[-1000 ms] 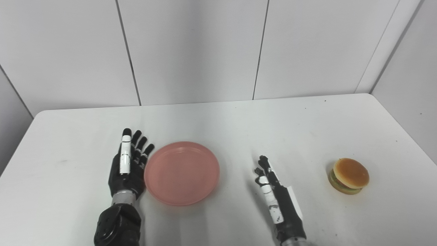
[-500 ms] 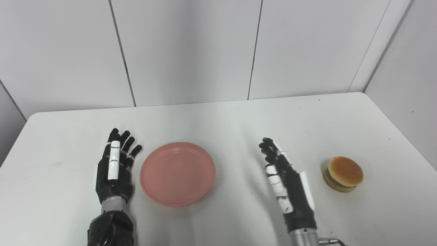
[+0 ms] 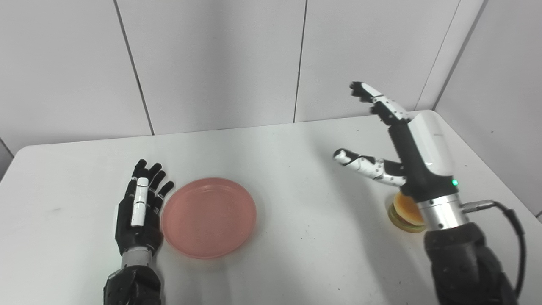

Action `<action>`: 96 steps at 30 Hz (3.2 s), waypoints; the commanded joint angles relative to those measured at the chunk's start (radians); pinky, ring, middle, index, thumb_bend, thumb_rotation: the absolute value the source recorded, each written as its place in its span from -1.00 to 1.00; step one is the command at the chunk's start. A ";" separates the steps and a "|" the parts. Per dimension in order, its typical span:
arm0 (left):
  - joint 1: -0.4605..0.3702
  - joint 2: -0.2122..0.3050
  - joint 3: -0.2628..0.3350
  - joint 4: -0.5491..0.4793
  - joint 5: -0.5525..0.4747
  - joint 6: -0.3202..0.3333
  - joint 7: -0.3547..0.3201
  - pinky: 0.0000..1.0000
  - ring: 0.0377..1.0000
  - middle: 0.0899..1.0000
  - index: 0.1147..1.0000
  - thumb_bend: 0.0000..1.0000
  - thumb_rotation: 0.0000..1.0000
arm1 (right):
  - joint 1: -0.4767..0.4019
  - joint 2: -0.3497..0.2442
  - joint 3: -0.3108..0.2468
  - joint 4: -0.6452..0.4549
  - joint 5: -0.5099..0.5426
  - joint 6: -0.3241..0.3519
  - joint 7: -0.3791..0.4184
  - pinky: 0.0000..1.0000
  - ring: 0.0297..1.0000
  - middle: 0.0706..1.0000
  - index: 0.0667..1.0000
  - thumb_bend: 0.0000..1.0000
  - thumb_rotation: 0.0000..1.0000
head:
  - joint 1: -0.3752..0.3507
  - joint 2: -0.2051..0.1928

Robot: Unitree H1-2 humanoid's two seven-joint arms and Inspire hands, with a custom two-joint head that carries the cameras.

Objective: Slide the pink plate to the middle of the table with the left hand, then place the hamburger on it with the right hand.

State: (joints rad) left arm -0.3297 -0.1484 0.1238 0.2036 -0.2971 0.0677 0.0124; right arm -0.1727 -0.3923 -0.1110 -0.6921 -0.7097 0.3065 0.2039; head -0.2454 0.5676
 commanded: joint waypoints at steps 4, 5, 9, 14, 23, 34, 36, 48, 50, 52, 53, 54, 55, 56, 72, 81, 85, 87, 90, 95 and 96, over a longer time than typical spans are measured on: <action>0.016 -0.002 -0.021 0.011 0.002 0.035 -0.010 0.61 0.76 0.64 0.72 0.24 0.08 | -0.050 -0.087 -0.038 -0.008 -0.085 0.069 0.097 0.39 0.53 0.55 0.52 0.87 0.76 | -0.017 -0.016; 0.019 -0.002 -0.022 0.005 -0.001 0.038 -0.011 0.62 0.77 0.65 0.74 0.23 0.08 | -0.054 -0.094 -0.040 0.004 -0.099 0.069 0.099 0.38 0.52 0.56 0.53 0.87 0.75 | -0.022 -0.021; 0.025 0.008 -0.020 -0.004 -0.003 0.049 -0.016 0.59 0.76 0.64 0.73 0.27 0.09 | -0.064 -0.117 -0.044 0.037 -0.158 0.077 0.120 0.33 0.48 0.56 0.56 0.86 0.64 | -0.033 -0.026; 0.031 0.019 -0.012 -0.022 -0.002 0.075 -0.016 0.61 0.80 0.68 0.73 0.35 0.14 | -0.082 -0.162 -0.042 0.080 -0.267 0.118 0.226 0.41 0.55 0.62 0.60 0.95 0.47 | -0.040 -0.023; 0.028 0.016 -0.013 -0.014 0.006 0.078 -0.014 0.66 0.84 0.72 0.82 0.27 0.19 | -0.090 -0.229 -0.037 0.179 -0.329 0.148 0.383 0.32 0.64 0.76 0.69 1.00 0.29 | -0.053 -0.022; 0.035 0.012 -0.012 -0.014 0.013 0.084 -0.008 0.67 0.86 0.75 0.85 0.29 0.21 | -0.057 -0.235 -0.049 0.220 -0.325 0.155 0.455 0.28 0.59 0.70 0.70 1.00 0.38 | -0.050 -0.016; 0.038 0.014 -0.012 -0.014 0.017 0.085 -0.006 0.67 0.86 0.73 0.84 0.29 0.22 | -0.034 -0.230 -0.042 0.230 -0.332 0.143 0.427 0.28 0.53 0.67 0.69 1.00 0.40 | -0.048 -0.004; 0.045 0.028 -0.003 -0.040 0.005 0.117 -0.010 0.70 0.84 0.67 0.87 0.35 0.21 | 0.031 -0.165 -0.024 0.261 -0.354 0.160 0.407 0.17 0.37 0.48 0.64 1.00 0.20 | -0.080 0.043; 0.044 0.029 0.000 -0.040 0.003 0.118 -0.009 0.70 0.84 0.67 0.87 0.35 0.21 | 0.036 -0.151 -0.028 0.280 -0.356 0.160 0.385 0.11 0.31 0.44 0.62 1.00 0.22 | -0.085 0.045; 0.042 0.027 0.004 -0.041 0.002 0.120 -0.003 0.71 0.85 0.67 0.86 0.35 0.19 | 0.047 -0.124 -0.035 0.303 -0.358 0.153 0.307 0.09 0.26 0.40 0.60 1.00 0.25 | -0.083 0.046; 0.042 0.027 0.005 -0.039 0.002 0.119 -0.004 0.73 0.86 0.68 0.87 0.34 0.20 | 0.053 -0.116 -0.035 0.317 -0.361 0.149 0.274 0.10 0.26 0.39 0.60 1.00 0.25 | -0.083 0.046; 0.043 0.027 0.006 -0.039 0.001 0.120 -0.004 0.71 0.86 0.67 0.87 0.34 0.20 | 0.057 -0.114 -0.032 0.330 -0.365 0.146 0.248 0.12 0.28 0.39 0.60 1.00 0.30 | -0.082 0.047; 0.044 0.026 0.006 -0.045 0.002 0.124 -0.003 0.70 0.86 0.68 0.87 0.34 0.20 | 0.060 -0.115 -0.029 0.344 -0.366 0.142 0.229 0.15 0.31 0.41 0.60 1.00 0.34 | -0.082 0.047; 0.046 0.025 0.005 -0.051 0.004 0.129 -0.002 0.66 0.85 0.67 0.86 0.34 0.20 | 0.063 -0.117 -0.026 0.355 -0.366 0.139 0.213 0.17 0.35 0.44 0.60 1.00 0.36 | -0.080 0.049; 0.037 0.036 0.014 -0.043 0.005 0.133 -0.003 0.65 0.81 0.62 0.78 0.32 0.20 | 0.086 -0.142 -0.006 0.423 -0.288 0.125 0.094 0.28 0.37 0.46 0.61 1.00 0.38 | -0.073 0.059; 0.035 0.034 0.007 -0.054 0.006 0.141 -0.005 0.67 0.80 0.62 0.71 0.34 0.22 | 0.107 -0.177 -0.002 0.394 -0.253 0.144 0.131 0.31 0.46 0.55 0.63 1.00 0.37 | -0.066 0.065; 0.030 0.034 0.008 -0.050 0.001 0.143 -0.009 0.70 0.83 0.64 0.73 0.33 0.24 | 0.126 -0.189 -0.006 0.353 -0.221 0.148 0.173 0.22 0.48 0.60 0.62 1.00 0.23 | -0.061 0.066; 0.028 0.031 0.010 -0.054 -0.004 0.147 -0.008 0.70 0.82 0.63 0.72 0.31 0.24 | 0.143 -0.190 -0.008 0.333 -0.205 0.143 0.177 0.15 0.46 0.61 0.61 1.00 0.15 | -0.059 0.064; 0.026 0.031 0.009 -0.055 -0.008 0.147 -0.008 0.71 0.85 0.67 0.75 0.30 0.23 | 0.164 -0.191 -0.003 0.308 -0.210 0.147 0.183 0.09 0.43 0.60 0.60 1.00 0.12 | -0.057 0.064; 0.021 0.032 0.009 -0.051 -0.011 0.145 -0.010 0.75 0.86 0.68 0.77 0.26 0.25 | 0.203 -0.184 0.002 0.290 -0.215 0.135 0.169 0.12 0.48 0.64 0.62 1.00 0.21 | -0.054 0.061; 0.021 0.032 0.009 -0.053 -0.010 0.146 -0.009 0.75 0.86 0.69 0.77 0.26 0.25 | 0.206 -0.184 0.004 0.290 -0.216 0.135 0.167 0.11 0.47 0.63 0.62 1.00 0.21 | -0.054 0.061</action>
State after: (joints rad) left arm -0.3082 -0.1182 0.1292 0.1388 -0.3025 0.1742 -0.0077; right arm 0.0403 -0.5568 -0.1000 -0.3712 -0.9136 0.4513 0.3971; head -0.3007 0.6305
